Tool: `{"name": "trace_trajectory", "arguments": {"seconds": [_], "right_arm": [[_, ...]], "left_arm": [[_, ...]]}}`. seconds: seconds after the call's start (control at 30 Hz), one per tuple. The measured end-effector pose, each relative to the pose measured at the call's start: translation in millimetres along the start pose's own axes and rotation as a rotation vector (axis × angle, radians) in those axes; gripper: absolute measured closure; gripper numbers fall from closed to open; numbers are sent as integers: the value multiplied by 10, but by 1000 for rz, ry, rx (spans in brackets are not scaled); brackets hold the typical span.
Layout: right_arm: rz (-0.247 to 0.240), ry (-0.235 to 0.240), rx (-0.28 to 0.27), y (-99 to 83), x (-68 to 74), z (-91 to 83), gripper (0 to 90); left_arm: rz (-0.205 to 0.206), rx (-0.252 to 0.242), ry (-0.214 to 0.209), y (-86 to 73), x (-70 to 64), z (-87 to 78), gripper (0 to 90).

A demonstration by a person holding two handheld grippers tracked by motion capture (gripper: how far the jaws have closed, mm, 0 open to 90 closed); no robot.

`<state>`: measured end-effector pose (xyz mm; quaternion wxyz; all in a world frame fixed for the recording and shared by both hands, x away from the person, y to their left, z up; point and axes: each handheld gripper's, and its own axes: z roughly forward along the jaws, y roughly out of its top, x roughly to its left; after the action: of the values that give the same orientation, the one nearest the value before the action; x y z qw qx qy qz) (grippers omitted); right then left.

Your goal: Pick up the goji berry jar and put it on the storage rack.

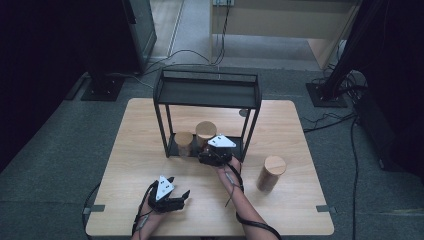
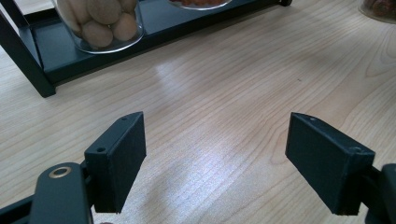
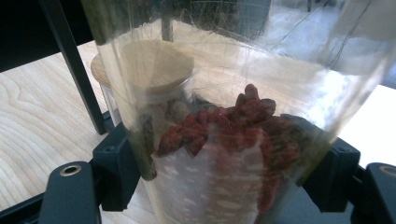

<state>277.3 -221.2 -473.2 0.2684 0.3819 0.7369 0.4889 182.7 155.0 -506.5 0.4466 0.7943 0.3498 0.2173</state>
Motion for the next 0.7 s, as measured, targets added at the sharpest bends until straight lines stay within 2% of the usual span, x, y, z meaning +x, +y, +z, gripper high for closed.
{"name": "trace_trajectory", "arguments": {"seconds": [0.23, 0.5, 0.7], "right_arm": [[-3, -10, 5, 15, 10, 51, 248], [23, -15, 1, 19, -20, 93, 248], [14, -30, 9, 69, -8, 177, 248]], "left_arm": [[18, 3, 2, 5, -22, 4, 201], [20, 4, 3, 7, -25, 4, 201], [13, 1, 1, 2, -19, 4, 202]]}}
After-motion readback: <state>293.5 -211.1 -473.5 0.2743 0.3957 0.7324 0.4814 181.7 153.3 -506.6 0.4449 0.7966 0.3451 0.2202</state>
